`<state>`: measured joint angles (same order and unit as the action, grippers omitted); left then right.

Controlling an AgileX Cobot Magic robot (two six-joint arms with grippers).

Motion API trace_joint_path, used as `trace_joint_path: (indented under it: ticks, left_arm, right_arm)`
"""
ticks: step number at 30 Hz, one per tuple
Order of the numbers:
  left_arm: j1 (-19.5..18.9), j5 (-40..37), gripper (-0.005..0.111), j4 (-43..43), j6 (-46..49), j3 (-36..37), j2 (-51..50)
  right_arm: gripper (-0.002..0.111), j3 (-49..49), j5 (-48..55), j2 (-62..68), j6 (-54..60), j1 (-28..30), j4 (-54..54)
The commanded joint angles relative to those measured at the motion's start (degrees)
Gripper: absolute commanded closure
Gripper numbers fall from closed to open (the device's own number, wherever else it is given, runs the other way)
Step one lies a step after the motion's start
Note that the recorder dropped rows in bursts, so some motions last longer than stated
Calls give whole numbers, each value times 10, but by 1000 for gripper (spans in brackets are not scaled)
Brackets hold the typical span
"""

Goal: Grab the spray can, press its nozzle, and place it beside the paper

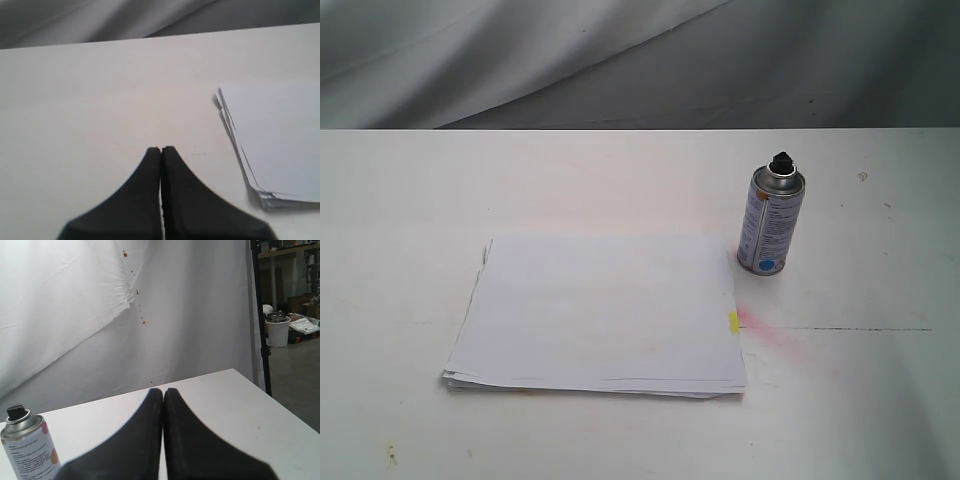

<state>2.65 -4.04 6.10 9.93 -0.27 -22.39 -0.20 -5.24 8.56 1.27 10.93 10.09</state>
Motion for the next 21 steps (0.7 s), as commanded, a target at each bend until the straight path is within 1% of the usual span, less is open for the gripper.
trace_joint_path:
  ticks: [1, 5, 12, 21]
  left_arm:
    - [3, -34, 107, -9, -4, 3, 2]
    - [3, -38, 107, -9, -4, 3, 13]
    - [3, -77, 107, -8, -6, 3, 97]
    - [3, -78, 107, -6, -4, 3, 195]
  right_arm:
    - [108, 2, 1, -3, 2, 5, 0]
    - [108, 2, 1, -3, 2, 5, 0]
    - [108, 2, 1, -3, 2, 5, 0]
    - [108, 2, 1, -3, 2, 5, 0]
